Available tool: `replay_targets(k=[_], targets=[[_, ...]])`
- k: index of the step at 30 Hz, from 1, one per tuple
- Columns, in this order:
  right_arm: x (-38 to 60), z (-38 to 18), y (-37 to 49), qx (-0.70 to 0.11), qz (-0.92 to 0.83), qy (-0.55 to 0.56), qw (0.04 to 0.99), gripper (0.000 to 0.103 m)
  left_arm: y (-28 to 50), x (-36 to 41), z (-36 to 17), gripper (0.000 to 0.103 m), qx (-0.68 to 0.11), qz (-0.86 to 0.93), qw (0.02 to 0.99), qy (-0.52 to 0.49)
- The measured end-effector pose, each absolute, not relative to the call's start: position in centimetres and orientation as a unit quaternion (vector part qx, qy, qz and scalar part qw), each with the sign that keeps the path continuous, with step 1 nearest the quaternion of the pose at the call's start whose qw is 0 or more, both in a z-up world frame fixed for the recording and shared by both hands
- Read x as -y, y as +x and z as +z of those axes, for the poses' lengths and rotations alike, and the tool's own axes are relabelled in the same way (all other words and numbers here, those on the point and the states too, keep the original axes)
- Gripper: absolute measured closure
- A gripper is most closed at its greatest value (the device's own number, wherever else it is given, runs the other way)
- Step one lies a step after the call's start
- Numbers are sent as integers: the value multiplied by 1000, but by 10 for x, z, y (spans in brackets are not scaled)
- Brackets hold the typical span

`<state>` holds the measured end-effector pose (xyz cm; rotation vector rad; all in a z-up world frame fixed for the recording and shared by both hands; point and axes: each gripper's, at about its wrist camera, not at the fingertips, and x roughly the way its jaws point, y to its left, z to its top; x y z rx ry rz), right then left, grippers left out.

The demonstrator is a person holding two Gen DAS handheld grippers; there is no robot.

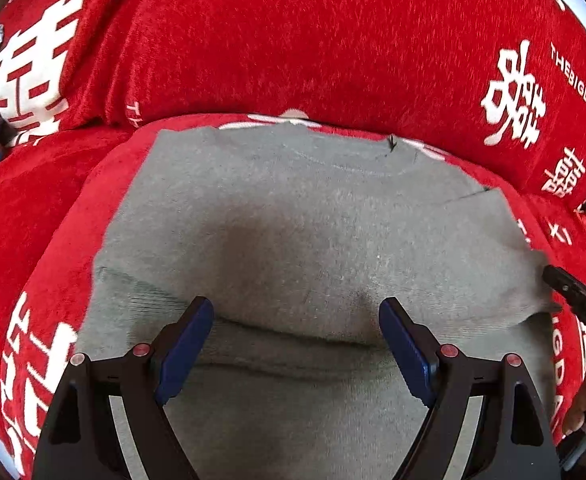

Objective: Fold small clothes

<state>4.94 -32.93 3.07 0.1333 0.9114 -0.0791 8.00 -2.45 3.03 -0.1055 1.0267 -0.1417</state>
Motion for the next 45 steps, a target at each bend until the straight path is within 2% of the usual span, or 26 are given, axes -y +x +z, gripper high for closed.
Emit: replay_targets(k=[1,2,3,5,10,11,14,20,25,26,28,29,30,31,39,45], targets=[[329,37,43,-429,-36,74,899,70,79,24,32,17,-490,-69,868,-51],[326,41,40,-424,-27,80,902,63,78,26,33,17,-491,-71,867,-49],[320,43,38,-422,-8,83,903,52,77,30,33,17,-492,-73,867,-44],[302,42,38,-426,24,77,901,44,75,40,32,17,-491,-77,868,-20],[275,16,47,-471,16,27,882,45,77,43,17,17,-500,-65,864,10],[280,7,49,-487,3,28,873,45,78,34,12,14,-503,-60,862,3],[303,9,42,-481,3,82,873,44,74,13,12,13,-498,-56,865,-10],[264,30,15,-459,33,49,886,42,52,9,27,13,-487,-65,871,-27],[214,0,3,-493,75,5,867,41,27,33,11,13,-491,-74,868,22],[209,-2,-3,-480,65,-15,875,41,23,33,7,12,-491,-69,868,33],[205,-4,-11,-465,55,-27,883,35,15,30,7,11,-473,-70,877,37],[207,-4,-13,-460,60,-13,886,31,13,27,6,3,-474,-68,877,37],[209,-5,-14,-458,74,2,886,22,12,24,5,0,-476,-61,876,33],[211,-5,-14,-457,80,8,886,20,12,20,4,0,-479,-61,876,23],[201,-3,-15,-460,70,-17,885,20,-2,16,6,0,-486,-64,871,12],[210,2,-3,-486,53,36,872,20,-8,10,6,0,-482,-66,873,18]])
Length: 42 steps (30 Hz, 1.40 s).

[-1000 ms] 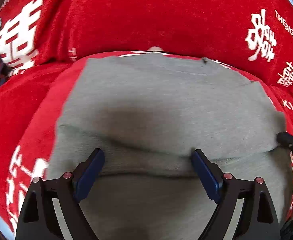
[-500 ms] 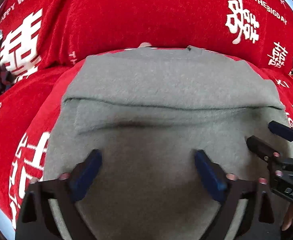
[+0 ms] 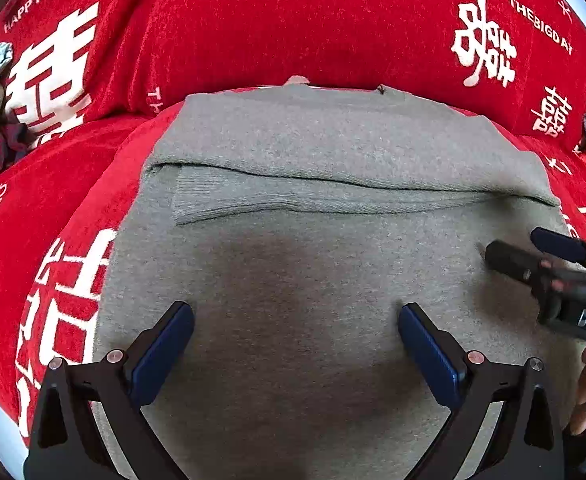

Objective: Fold small clothes

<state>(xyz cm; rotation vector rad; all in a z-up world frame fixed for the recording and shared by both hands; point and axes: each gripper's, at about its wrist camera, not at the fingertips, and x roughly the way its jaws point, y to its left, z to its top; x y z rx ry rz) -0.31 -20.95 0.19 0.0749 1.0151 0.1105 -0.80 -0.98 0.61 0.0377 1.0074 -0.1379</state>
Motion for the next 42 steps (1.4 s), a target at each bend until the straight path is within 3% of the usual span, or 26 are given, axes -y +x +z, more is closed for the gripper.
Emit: replay_targets(k=[5,30,37,42], targets=[[222,4,-15,-456,53,78,885,19,-16,-9,13,0,-472,-36,881,12],[213,-8,-155,-457,98,-125,875,13,-112,-24,-3,0,-483,-67,872,52],[164,2,-171,-408,146,-196,880,13,-127,16,-2,0,-460,-110,874,112],[172,-15,-165,-433,146,-180,871,13,-126,16,-7,0,-466,-111,871,108]])
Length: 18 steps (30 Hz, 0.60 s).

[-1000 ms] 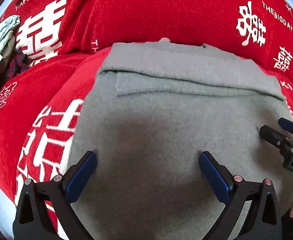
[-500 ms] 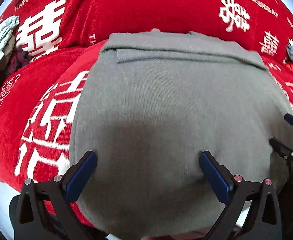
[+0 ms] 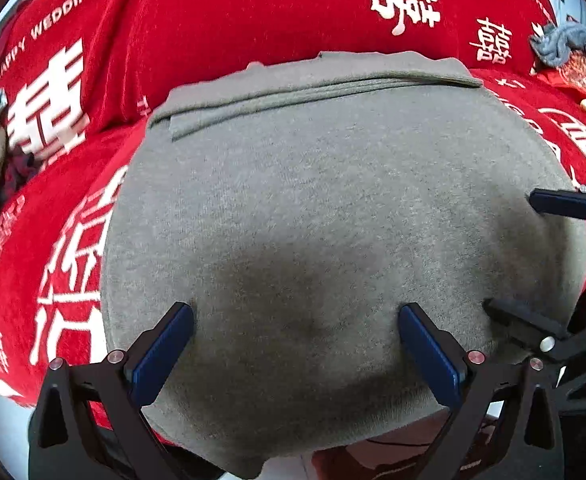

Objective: Fold small clothes
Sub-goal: 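Move both grippers down to the sweater hem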

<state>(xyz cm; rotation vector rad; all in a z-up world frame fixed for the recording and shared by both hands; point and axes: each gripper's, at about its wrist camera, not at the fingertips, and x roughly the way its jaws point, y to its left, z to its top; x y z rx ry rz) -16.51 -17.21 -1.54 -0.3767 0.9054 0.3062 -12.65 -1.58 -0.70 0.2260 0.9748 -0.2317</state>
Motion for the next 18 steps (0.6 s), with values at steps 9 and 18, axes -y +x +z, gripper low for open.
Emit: replay_targets(k=[9,18], targets=[[204,-17,-176,-445,118,-165,872,12,-130,10,-9,0,-473,-108,869,95],[236,-11,-184,-469,56,-132,871,12,-133,-8,-3,0,-482,-76,869,84]])
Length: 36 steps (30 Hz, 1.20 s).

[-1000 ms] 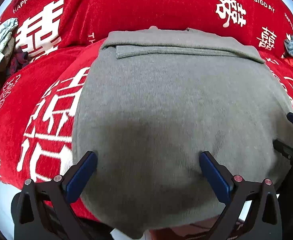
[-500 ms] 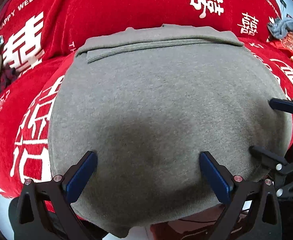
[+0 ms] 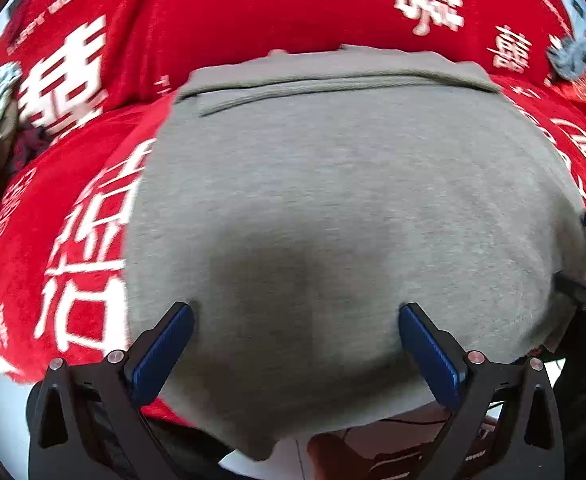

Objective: Fold small clothes
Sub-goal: 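Move both grippers down to the sweater hem, then close the right gripper on the hem while the left gripper grasps it too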

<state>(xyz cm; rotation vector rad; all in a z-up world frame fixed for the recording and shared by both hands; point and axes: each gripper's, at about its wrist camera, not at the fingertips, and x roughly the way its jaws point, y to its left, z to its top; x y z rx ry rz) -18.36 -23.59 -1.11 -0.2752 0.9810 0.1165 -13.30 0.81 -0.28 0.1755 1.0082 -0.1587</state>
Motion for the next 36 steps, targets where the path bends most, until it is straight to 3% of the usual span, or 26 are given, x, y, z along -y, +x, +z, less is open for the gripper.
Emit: replay_targets(k=[8,14,16,18,19,20,21,22,26,36], targets=[[302,-12,-193,-515,30,53,855,12,-131,-55,-16,0,-538,-15,843,1],[288,-29,-193,-521,40,75,849,12,-130,-51,-26,0,-560,-38,828,-25],[274,-26,-196,-513,28,31,857,25,-131,-52,-24,1,-560,-41,827,-31],[268,-20,-197,-508,40,12,861,68,-134,-50,-21,13,-554,-55,830,-27],[268,-19,-198,-509,56,22,859,82,-137,-48,-17,29,-549,-60,834,-22],[270,-18,-196,-510,60,29,857,87,-141,-46,-13,49,-541,-68,838,-14],[273,-17,-196,-511,64,34,856,87,-145,-42,-8,60,-533,-75,843,0],[276,-16,-195,-509,71,45,856,88,-145,-41,-6,79,-530,-78,844,8],[291,0,-193,-483,106,100,863,89,-140,-54,7,91,-529,-103,842,-27],[317,51,-151,-401,115,164,894,89,-101,-61,64,93,-456,-115,880,-60]])
